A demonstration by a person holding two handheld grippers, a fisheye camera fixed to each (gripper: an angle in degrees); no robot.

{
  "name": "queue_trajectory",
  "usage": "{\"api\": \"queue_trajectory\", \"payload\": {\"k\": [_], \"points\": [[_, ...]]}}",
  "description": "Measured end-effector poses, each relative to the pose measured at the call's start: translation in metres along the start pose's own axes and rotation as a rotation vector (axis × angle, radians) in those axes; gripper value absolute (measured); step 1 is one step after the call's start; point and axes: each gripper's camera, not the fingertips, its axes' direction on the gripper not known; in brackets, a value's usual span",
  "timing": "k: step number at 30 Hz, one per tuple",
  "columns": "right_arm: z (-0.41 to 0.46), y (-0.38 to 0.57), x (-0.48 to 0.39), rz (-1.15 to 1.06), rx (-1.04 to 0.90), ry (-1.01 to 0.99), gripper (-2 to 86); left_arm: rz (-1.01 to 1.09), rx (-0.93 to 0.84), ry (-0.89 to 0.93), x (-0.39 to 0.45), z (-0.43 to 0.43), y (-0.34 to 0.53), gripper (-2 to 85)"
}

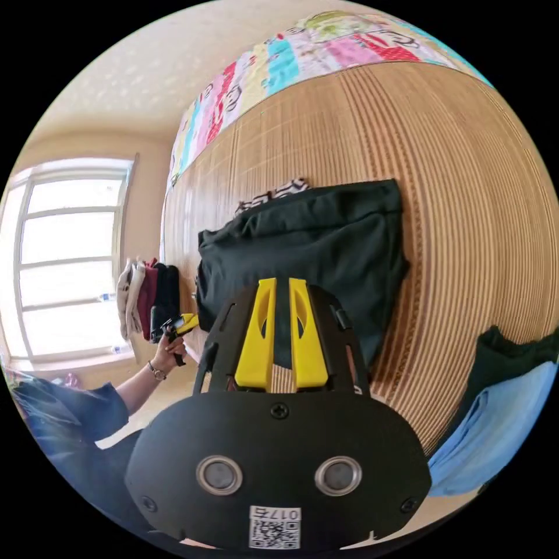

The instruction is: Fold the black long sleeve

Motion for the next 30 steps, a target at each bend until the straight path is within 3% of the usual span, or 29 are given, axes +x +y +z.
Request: {"api": "queue_trajectory", "payload": {"k": [6, 12, 18, 20, 23, 27, 30], "points": [[0.105, -0.037, -0.117, -0.183, -0.199, -0.052, 10.9, -0.048, 0.038, -0.012, -0.007, 0.045, 0.018, 5.3], [0.2, -0.084, -0.229, -0.198, -0.379, 0.064, 18.7, 0.082, 0.101, -0.042, 0.035, 0.055, 0.034, 4.2], [0.306, -0.081, -0.312, -0.364, -0.638, 0.58, 25.0, 0.159, 0.163, -0.116, 0.074, 0.066, 0.045, 3.9], [0.342, -0.066, -0.32, -0.432, -0.742, 0.739, 21.6, 0.181, 0.169, -0.137, 0.081, 0.07, 0.046, 3.7], [0.36, -0.057, -0.315, -0.478, -0.751, 0.917, 12.8, 0.2, 0.179, -0.147, 0.088, 0.074, 0.047, 3.6], [0.334, -0.06, -0.301, -0.463, -0.67, 0.81, 7.7, 0.234, 0.184, -0.184, 0.097, 0.077, 0.048, 5.1], [0.271, -0.073, -0.263, -0.367, -0.553, 0.459, 7.3, 0.255, 0.192, -0.107, 0.098, 0.078, 0.048, 7.7]]}}
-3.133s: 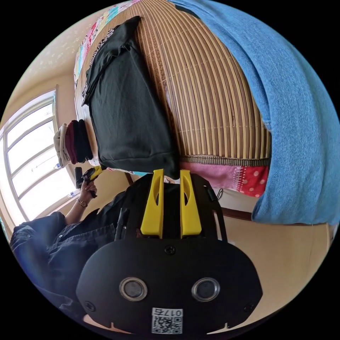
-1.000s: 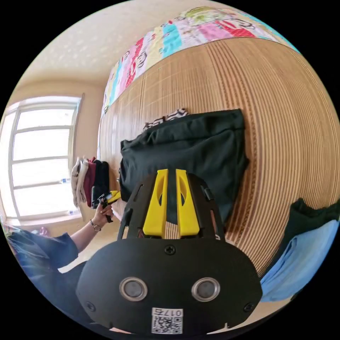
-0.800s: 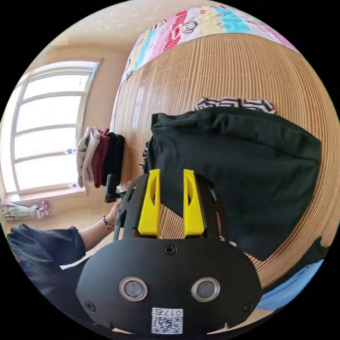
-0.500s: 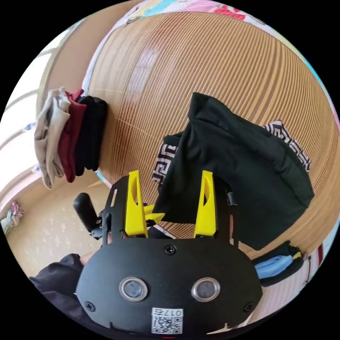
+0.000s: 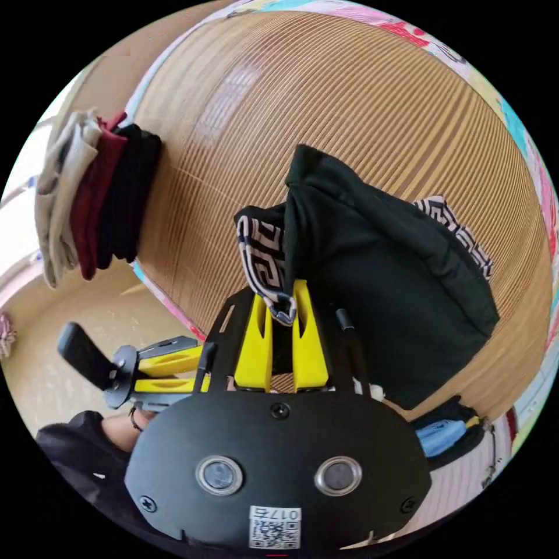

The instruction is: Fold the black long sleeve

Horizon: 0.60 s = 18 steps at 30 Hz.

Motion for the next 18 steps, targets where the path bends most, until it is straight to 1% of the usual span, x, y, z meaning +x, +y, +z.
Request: {"api": "queue_trajectory", "payload": {"k": [2, 3, 5, 6, 7, 8, 9, 11, 12, 14, 17, 18], "points": [[-0.026, 0.048, 0.071, 0.024, 0.197, -0.356, 7.1, -0.004, -0.001, 0.036, -0.002, 0.004, -0.001, 8.6], [-0.031, 0.063, 0.09, 0.024, 0.259, -0.443, 7.1, -0.004, -0.011, 0.044, -0.002, 0.008, -0.002, 8.7], [-0.04, 0.13, 0.164, -0.031, 0.519, -0.715, 7.0, -0.007, -0.03, 0.028, -0.002, 0.018, -0.005, 8.8], [-0.039, 0.147, 0.181, -0.047, 0.572, -0.761, 6.9, -0.005, -0.041, 0.018, -0.001, 0.026, -0.007, 8.8], [-0.035, 0.18, 0.217, -0.051, 0.659, -0.829, 7.0, -0.004, -0.047, 0.016, -0.001, 0.03, -0.008, 8.9], [-0.028, 0.209, 0.25, -0.029, 0.714, -0.865, 7.0, -0.002, -0.064, 0.02, 0.001, 0.04, -0.012, 8.9], [-0.024, 0.222, 0.266, -0.013, 0.734, -0.872, 7.0, -0.001, -0.084, 0.028, 0.003, 0.051, -0.015, 9.1], [-0.002, 0.269, 0.322, 0.099, 0.778, -0.843, 7.3, 0.006, -0.119, 0.027, 0.007, 0.071, -0.021, 9.5], [0.006, 0.278, 0.335, 0.138, 0.774, -0.831, 7.3, 0.014, -0.147, 0.021, 0.011, 0.087, -0.025, 9.7], [0.037, 0.306, 0.374, 0.286, 0.732, -0.779, 7.6, 0.021, -0.189, 0.013, 0.016, 0.111, -0.032, 10.0], [0.067, 0.328, 0.403, 0.414, 0.705, -0.749, 8.2, 0.02, -0.253, 0.026, 0.024, 0.153, -0.044, 11.0], [0.07, 0.331, 0.406, 0.427, 0.702, -0.743, 8.5, 0.025, -0.272, 0.02, 0.029, 0.169, -0.049, 11.4]]}}
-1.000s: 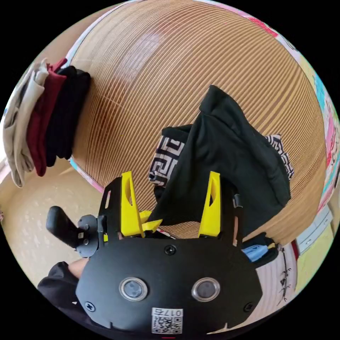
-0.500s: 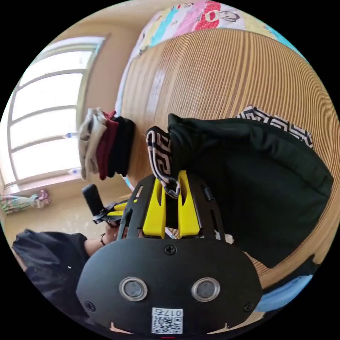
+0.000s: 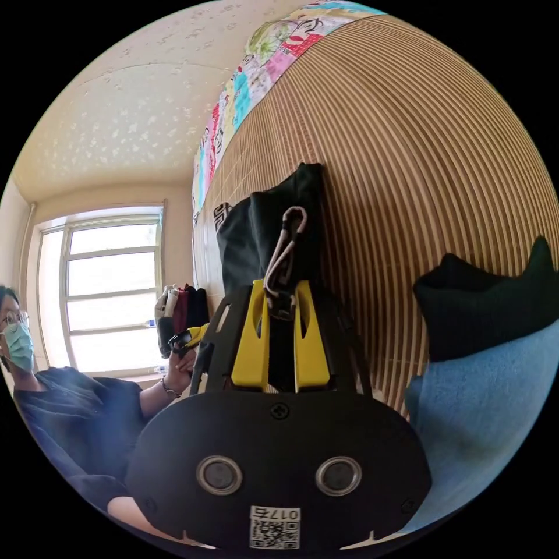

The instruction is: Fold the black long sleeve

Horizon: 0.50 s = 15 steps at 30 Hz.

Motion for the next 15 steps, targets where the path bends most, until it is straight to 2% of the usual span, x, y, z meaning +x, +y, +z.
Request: {"api": "queue_trajectory", "payload": {"k": [4, 9, 13, 15], "points": [[-0.023, 0.013, 0.016, 0.045, 0.069, 0.065, 12.4, 0.015, -0.041, -0.014, 0.012, 0.036, -0.029, 12.6], [-0.038, 0.023, 0.029, 0.033, 0.074, 0.002, 15.6, 0.013, -0.045, -0.041, 0.022, 0.076, -0.077, 14.1], [-0.023, 0.019, 0.041, 0.002, -0.005, -0.042, 13.4, 0.02, -0.082, -0.083, 0.03, 0.106, -0.109, 13.5], [-0.018, 0.015, 0.044, -0.006, -0.019, -0.077, 11.1, 0.039, -0.159, -0.165, 0.041, 0.13, -0.127, 11.1]]}}
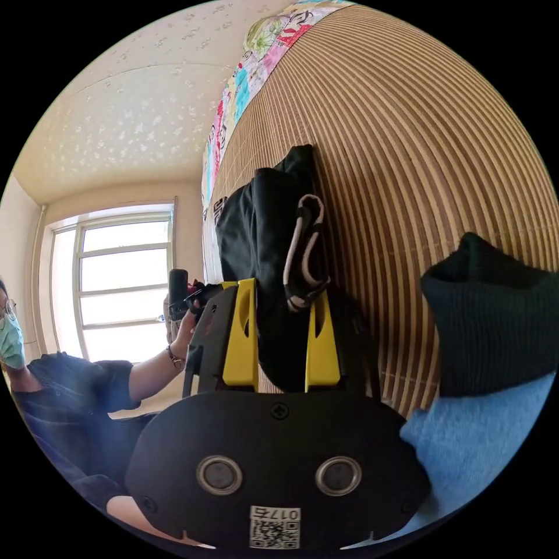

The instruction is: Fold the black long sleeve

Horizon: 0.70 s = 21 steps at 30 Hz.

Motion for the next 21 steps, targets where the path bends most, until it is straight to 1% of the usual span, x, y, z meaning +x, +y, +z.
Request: {"api": "queue_trajectory", "payload": {"k": [2, 4, 6, 10, 16, 19, 21], "points": [[0.018, -0.005, 0.006, 0.029, -0.077, -0.077, 8.2, -0.013, -0.02, 0.002, 0.006, 0.006, -0.01, 9.9], [0.027, -0.003, 0.003, 0.032, -0.114, -0.064, 6.8, -0.039, -0.053, 0.018, 0.009, 0.009, -0.015, 8.5], [0.024, 0.002, -0.007, 0.022, -0.093, -0.038, 5.9, -0.031, -0.055, 0.022, 0.018, 0.0, -0.014, 7.8], [0.025, 0.024, -0.043, -0.022, -0.133, -0.16, 5.1, -0.022, -0.043, -0.056, 0.038, -0.027, 0.008, 7.6], [0.055, 0.077, -0.122, -0.05, -0.211, -0.262, 4.9, -0.066, 0.073, -0.15, 0.07, -0.111, 0.096, 7.4], [0.083, 0.101, -0.173, -0.075, -0.273, -0.34, 4.8, -0.098, 0.161, -0.204, 0.083, -0.167, 0.149, 7.2], [0.102, 0.112, -0.21, -0.095, -0.298, -0.393, 4.8, -0.104, 0.25, -0.245, 0.093, -0.219, 0.19, 7.1]]}}
